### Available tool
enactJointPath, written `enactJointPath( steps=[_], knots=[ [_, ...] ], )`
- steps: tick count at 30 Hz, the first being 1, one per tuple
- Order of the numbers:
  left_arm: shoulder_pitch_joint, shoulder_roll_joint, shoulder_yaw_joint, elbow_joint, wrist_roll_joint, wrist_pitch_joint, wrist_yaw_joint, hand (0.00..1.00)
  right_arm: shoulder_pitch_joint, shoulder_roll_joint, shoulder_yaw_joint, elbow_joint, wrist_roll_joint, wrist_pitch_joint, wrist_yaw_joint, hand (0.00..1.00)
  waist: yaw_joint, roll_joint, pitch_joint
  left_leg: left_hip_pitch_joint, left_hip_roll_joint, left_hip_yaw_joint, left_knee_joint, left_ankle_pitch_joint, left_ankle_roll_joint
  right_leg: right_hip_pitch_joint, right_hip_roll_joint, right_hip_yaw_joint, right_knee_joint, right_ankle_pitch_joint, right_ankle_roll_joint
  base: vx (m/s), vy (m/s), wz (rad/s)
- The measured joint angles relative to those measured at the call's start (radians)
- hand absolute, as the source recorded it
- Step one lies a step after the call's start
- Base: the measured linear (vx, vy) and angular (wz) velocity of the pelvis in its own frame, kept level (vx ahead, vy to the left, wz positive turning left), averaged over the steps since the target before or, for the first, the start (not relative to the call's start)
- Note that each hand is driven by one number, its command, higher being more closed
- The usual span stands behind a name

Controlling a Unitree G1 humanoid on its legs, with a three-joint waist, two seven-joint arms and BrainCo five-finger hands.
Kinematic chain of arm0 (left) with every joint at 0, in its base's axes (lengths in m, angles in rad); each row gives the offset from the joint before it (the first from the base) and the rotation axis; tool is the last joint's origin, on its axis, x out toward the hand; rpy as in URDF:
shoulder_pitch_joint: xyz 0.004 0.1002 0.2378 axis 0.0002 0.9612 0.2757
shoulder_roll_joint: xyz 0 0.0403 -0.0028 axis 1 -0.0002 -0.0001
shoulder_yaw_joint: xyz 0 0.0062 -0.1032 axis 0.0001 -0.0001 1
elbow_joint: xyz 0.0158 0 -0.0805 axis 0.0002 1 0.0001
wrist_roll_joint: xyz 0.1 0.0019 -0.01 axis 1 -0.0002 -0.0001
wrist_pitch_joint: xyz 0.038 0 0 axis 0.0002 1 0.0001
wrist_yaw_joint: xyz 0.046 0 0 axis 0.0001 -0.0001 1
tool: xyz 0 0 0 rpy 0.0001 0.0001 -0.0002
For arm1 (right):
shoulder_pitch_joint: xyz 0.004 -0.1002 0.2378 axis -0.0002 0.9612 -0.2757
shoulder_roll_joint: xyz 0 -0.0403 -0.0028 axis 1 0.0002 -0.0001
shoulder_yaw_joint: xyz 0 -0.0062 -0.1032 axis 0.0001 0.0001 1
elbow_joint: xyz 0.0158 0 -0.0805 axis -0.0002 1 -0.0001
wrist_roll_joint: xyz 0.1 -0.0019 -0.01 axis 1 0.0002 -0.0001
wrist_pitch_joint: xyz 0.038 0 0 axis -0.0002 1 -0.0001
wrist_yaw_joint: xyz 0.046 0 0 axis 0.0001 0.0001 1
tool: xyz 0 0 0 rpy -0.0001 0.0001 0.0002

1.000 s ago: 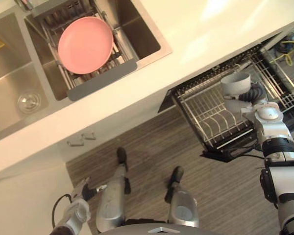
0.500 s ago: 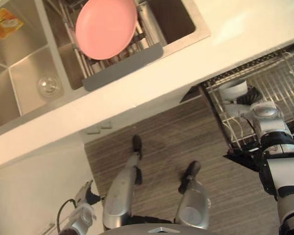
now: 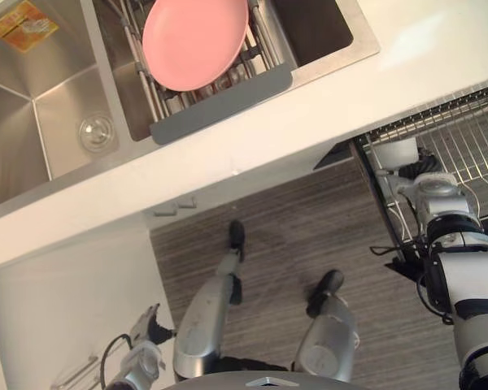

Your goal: Walk over to the sink, pick up the cup, carry it to the dishwasher, place the cup inside the dishwasher, then close the dishwasher door

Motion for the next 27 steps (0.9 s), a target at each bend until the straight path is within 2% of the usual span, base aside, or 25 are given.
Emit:
enactJointPath(
  steps=[2,4,5,7,9,12,14,16,19,21,23,24,25,27],
  knots=[
    [0.0,-0.006,0.014,0.0,0.003,-0.002,0.0,0.0,0.006,0.017,-0.027,0.0,0.028,-0.013,-0.045,0.0,-0.003,0.0,0.0,0.018,0.001,-0.001,0.0,0.0,0.0,0.016,0.0,0.0,0.004,-0.007,-0.002,-0.03,-0.055,0.02],
    [0.0,-0.006,0.027,-0.004,0.005,-0.002,0.001,0.0,0.03,0.032,-0.087,-0.023,0.13,-0.046,-0.135,0.0,-0.005,0.0,0.0,0.052,0.002,-0.002,0.0,-0.002,-0.002,0.048,0.001,-0.003,0.004,-0.013,0.001,-0.03,-0.072,0.02],
    [0.001,-0.007,0.035,-0.004,0.009,-0.002,0.001,0.0,0.047,0.035,-0.109,-0.048,0.159,-0.053,-0.156,0.0,-0.005,0.0,0.0,0.061,0.003,-0.002,0.0,-0.002,-0.003,0.059,0.001,-0.004,0.003,-0.015,0.001,-0.03,-0.072,0.0],
    [0.01,-0.011,0.062,-0.005,0.011,0.007,0.0,0.0,0.118,0.088,-0.197,-0.175,0.214,-0.116,-0.239,0.0,-0.026,-0.002,0.001,0.097,0.013,0.001,-0.001,-0.006,-0.006,0.1,0.015,-0.006,-0.013,-0.016,-0.002,-0.02,-0.082,-0.04],
    [0.023,-0.012,0.082,-0.011,0.011,0.013,0.0,0.0,0.179,0.151,-0.221,-0.297,0.197,-0.155,-0.3,0.0,-0.045,-0.005,0.003,0.132,0.026,0.016,-0.001,-0.013,-0.015,0.135,0.031,0.002,-0.035,-0.014,-0.003,-0.02,-0.09,-0.22],
    [0.059,-0.012,0.111,-0.043,0.011,0.016,0.0,0.0,0.293,0.256,-0.22,-0.501,0.14,-0.16,-0.351,0.0,-0.063,-0.02,-0.012,0.185,0.057,0.048,-0.001,-0.028,-0.034,0.181,0.066,0.023,-0.075,-0.001,-0.003,-0.02,-0.115,-0.4],
    [0.077,-0.012,0.116,-0.042,0.011,0.034,-0.016,0.0,0.368,0.328,-0.219,-0.644,0.13,-0.151,-0.372,0.0,-0.078,-0.037,-0.048,0.199,0.079,0.072,-0.001,-0.035,-0.043,0.195,0.091,0.038,-0.108,0.015,-0.007,0.02,-0.122,-0.39],
    [0.107,-0.012,0.14,-0.041,0.012,0.056,-0.046,0.0,0.471,0.408,-0.211,-0.794,0.081,-0.134,-0.394,0.0,-0.084,-0.069,-0.109,0.235,0.099,0.101,0.0,-0.048,-0.059,0.23,0.12,0.06,-0.156,0.033,-0.013,0.06,-0.103,-0.41],
    [0.144,-0.012,0.173,-0.042,0.002,0.068,-0.049,0.0,0.568,0.463,-0.179,-0.944,0.018,-0.128,-0.391,0.0,-0.094,-0.095,-0.17,0.289,0.117,0.13,0.0,-0.061,-0.073,0.289,0.146,0.074,-0.219,0.052,-0.016,0.05,-0.098,-0.29],
    [0.158,-0.014,0.188,-0.042,-0.046,0.07,-0.047,0.0,0.622,0.477,-0.159,-1.036,0.016,-0.15,-0.363,0.0,-0.098,-0.094,-0.203,0.304,0.129,0.139,0.0,-0.07,-0.073,0.309,0.16,0.076,-0.246,0.06,-0.02,0.0,-0.058,-0.16],
    [0.174,-0.03,0.233,-0.042,-0.135,0.068,-0.035,0.0,0.672,0.494,-0.149,-1.123,0.018,-0.201,-0.281,0.0,-0.1,-0.095,-0.238,0.304,0.146,0.147,0.0,-0.083,-0.074,0.315,0.177,0.078,-0.271,0.063,-0.025,-0.04,-0.041,-0.08],
    [0.177,-0.035,0.248,-0.042,-0.17,0.064,-0.03,0.0,0.685,0.497,-0.15,-1.143,0.018,-0.203,-0.246,0.0,-0.1,-0.097,-0.242,0.306,0.149,0.147,0.0,-0.087,-0.08,0.323,0.183,0.075,-0.284,0.064,-0.026,-0.04,-0.043,-0.02],
    [0.182,-0.044,0.274,-0.04,-0.263,0.052,-0.033,0.0,0.711,0.496,-0.153,-1.179,0.018,-0.206,-0.178,0.0,-0.097,-0.102,-0.243,0.319,0.153,0.144,0.0,-0.088,-0.08,0.353,0.193,0.07,-0.309,0.075,-0.029,0.0,-0.03,0.04],
    [0.204,-0.056,0.308,-0.037,-0.37,0.027,-0.056,0.0,0.755,0.493,-0.161,-1.222,0.031,-0.214,-0.115,0.0,-0.099,-0.117,-0.255,0.326,0.153,0.133,0.0,-0.092,-0.074,0.39,0.204,0.046,-0.334,0.092,-0.03,0.0,-0.05,0.27]
  ],
)
